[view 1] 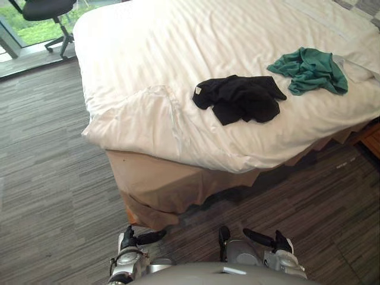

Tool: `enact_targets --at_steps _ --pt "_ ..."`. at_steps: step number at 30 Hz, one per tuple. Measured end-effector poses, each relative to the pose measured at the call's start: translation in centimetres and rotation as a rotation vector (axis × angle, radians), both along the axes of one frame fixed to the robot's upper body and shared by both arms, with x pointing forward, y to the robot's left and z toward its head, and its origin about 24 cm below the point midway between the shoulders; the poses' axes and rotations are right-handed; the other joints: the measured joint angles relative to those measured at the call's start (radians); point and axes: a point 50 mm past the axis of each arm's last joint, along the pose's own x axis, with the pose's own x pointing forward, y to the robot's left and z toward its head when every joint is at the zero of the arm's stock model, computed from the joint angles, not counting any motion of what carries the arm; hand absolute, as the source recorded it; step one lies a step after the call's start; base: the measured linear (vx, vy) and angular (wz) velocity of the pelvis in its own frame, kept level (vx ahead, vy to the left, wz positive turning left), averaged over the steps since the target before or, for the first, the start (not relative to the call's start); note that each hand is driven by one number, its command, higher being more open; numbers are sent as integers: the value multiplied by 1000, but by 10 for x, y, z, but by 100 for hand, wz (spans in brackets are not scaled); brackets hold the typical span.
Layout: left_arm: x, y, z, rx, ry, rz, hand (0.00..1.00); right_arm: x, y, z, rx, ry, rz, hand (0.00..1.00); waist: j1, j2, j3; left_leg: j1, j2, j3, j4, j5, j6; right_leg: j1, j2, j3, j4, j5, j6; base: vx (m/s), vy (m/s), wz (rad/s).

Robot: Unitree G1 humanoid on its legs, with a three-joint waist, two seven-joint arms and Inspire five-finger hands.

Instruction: Tidy up the quilt and then pick up the clothes from the bed and put them into the laundry hamper

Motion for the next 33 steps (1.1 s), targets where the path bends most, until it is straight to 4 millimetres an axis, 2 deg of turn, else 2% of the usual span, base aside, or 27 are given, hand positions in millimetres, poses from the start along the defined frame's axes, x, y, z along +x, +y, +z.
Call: enact_targets --at_steps 3,4,6,8,9,12,17,23,26,28,33 --pt "-1 0 0 -31 -8 28 100 -11 4 -5 15 52 25 100 2 -21 -12 -50 -6 -8 69 1 -2 52 -22 -65 -50 3 -1 27 -55 75" --pt "1 -1 0 -47 -16 38 100 -14 4 -6 18 65 21 100 1 -31 -13 -86 -14 21 106 8 -12 62 -42 -100 -62 6 3 -10 -2 89" --pt "2 -2 0 -68 -25 63 100 -19 4 -7 17 81 8 100 1 -33 -12 -111 -14 104 122 24 -23 86 -68 -150 -78 9 7 -19 4 84" --pt "0 -3 0 -69 -22 63 100 -22 2 -8 18 92 -8 100 1 -27 -13 -97 -14 209 83 48 -17 119 -88 -200 -96 11 10 -13 18 74" --pt "-1 -3 -1 -72 -17 69 100 -24 2 -8 20 98 -14 100 0 -20 -16 -88 -14 231 51 57 -11 137 -88 -228 -114 16 12 -13 13 68" --pt "-8 -2 -3 -107 -14 171 100 -27 -2 -8 22 104 -25 100 3 0 -18 -67 -14 226 -21 65 -9 162 -73 -260 -164 44 11 -34 10 37" --pt "-25 3 -6 -156 -8 383 100 -31 -1 -9 27 109 -51 100 0 -2 -18 -45 -28 228 -76 90 -7 199 -66 -274 -236 90 14 -66 10 8" --pt "-40 9 -7 -183 -37 701 100 -33 0 -9 8 113 -40 100 0 -13 -23 -30 -30 228 -122 108 -8 199 -73 -280 -243 91 23 -75 8 3" --pt "-27 20 2 -199 -151 859 100 -31 2 -8 -9 112 -6 100 2 -24 -26 -32 -30 227 -145 122 -10 190 -74 -284 -243 91 23 -16 14 5" --pt "-1 37 21 -197 -353 933 100 -30 4 -9 -9 114 11 100 1 -33 -33 -32 -30 225 -155 127 -12 187 -71 -288 -243 94 20 23 23 4" --pt "43 71 69 -206 -739 1032 100 -31 4 -9 -8 117 16 100 -2 -34 -52 -29 -32 223 -159 129 -14 188 -71 -291 -237 96 16 81 37 3"
